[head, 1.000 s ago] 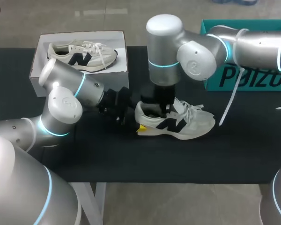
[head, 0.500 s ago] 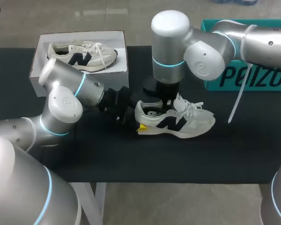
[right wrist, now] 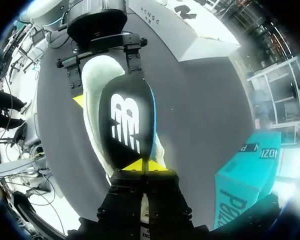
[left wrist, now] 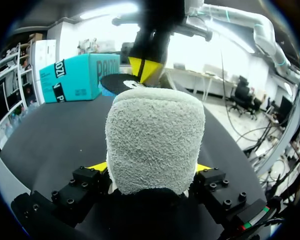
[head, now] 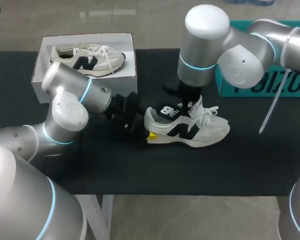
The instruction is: Take the shoe out of the shoebox, open the shoe tongue, remove and reinsert the insole, then place the shoe into the shoebox
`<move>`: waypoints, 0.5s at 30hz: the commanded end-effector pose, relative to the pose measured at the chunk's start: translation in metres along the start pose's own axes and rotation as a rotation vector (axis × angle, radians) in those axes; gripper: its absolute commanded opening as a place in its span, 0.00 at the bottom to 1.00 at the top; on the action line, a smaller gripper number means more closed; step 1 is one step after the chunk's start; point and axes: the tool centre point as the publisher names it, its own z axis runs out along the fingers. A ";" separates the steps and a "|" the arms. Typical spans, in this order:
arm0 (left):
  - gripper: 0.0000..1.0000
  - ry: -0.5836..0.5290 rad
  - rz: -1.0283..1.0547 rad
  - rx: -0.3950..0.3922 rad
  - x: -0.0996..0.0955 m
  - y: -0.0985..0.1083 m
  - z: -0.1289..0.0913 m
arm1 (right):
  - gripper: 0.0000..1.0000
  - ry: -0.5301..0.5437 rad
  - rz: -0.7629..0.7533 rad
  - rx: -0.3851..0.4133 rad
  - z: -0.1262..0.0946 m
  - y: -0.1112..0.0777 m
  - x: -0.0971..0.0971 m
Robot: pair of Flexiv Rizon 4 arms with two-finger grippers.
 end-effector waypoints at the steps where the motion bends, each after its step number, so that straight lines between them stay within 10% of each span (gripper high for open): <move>1: 0.00 0.002 -0.001 -0.002 -0.002 0.001 0.002 | 0.00 -0.009 0.005 -0.027 -0.003 -0.007 -0.001; 15: 0.00 0.002 -0.001 -0.002 -0.002 0.001 0.002 | 0.00 -0.072 -0.041 -0.214 -0.023 0.048 -0.022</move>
